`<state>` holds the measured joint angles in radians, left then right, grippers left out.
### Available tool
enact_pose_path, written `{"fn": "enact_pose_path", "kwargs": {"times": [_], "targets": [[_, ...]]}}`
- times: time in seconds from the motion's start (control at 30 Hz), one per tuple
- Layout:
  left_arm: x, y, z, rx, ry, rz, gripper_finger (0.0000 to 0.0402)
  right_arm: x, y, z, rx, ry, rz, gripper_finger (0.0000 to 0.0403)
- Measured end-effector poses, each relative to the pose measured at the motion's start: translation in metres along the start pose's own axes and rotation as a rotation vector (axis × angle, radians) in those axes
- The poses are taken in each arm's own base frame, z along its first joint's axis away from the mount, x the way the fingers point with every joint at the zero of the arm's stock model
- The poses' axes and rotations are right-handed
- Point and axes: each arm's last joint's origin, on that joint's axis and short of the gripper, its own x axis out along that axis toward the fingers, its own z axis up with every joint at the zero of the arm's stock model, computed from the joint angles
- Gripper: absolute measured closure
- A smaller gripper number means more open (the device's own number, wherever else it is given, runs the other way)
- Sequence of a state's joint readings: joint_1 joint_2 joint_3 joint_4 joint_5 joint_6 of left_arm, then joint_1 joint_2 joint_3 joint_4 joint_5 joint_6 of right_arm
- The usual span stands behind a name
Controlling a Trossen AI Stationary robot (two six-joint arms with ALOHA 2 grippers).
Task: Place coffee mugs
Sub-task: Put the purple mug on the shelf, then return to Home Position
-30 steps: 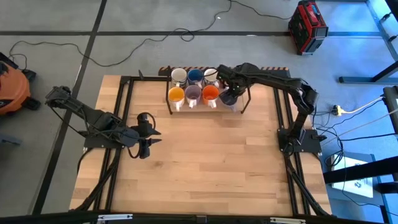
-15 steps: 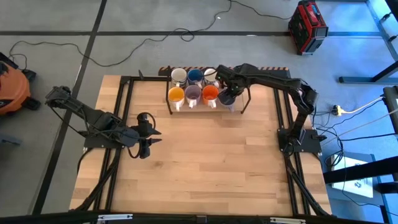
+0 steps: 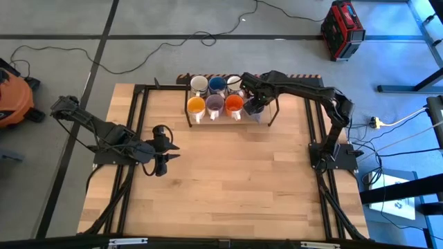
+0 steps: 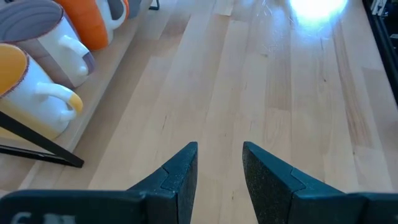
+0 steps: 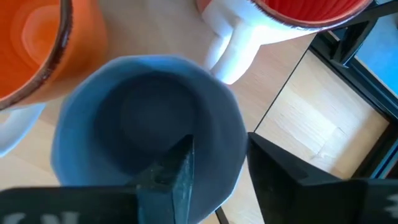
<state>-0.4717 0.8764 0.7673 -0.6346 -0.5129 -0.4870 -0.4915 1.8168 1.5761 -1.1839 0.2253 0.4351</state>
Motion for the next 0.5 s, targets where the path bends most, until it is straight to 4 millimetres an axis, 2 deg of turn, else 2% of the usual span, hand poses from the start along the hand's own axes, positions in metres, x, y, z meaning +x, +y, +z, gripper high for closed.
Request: {"fn": "enact_pose_path", "kwargs": {"times": [0.2,0.5], "targets": [[0.0,0.0,0.0,0.0,0.0,0.0,0.028,-0.011,-0.002,0.002,-0.023,-0.001,-0.018,0.0261],[0.0,0.0,0.0,0.013,-0.002,0.004,0.028,-0.052,-0.004,0.007,-0.073,-0.036,-0.012,0.026]]}}
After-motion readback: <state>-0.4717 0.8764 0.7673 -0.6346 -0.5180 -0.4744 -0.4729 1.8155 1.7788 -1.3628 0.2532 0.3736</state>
